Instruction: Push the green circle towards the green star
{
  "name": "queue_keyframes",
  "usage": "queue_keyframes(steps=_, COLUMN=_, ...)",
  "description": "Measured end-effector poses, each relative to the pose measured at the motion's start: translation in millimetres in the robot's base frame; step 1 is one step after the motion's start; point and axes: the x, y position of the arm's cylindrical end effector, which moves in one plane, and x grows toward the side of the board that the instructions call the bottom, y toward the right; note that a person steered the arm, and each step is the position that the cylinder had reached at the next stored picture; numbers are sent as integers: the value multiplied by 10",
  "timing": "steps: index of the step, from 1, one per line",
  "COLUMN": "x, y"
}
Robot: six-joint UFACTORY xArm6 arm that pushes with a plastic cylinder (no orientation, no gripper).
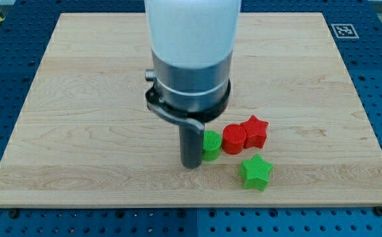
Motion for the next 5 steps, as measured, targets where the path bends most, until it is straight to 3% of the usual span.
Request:
queue_keyframes(steps=3, x=-403, y=-344)
queue_keyframes(steps=5, x=-452, y=-97)
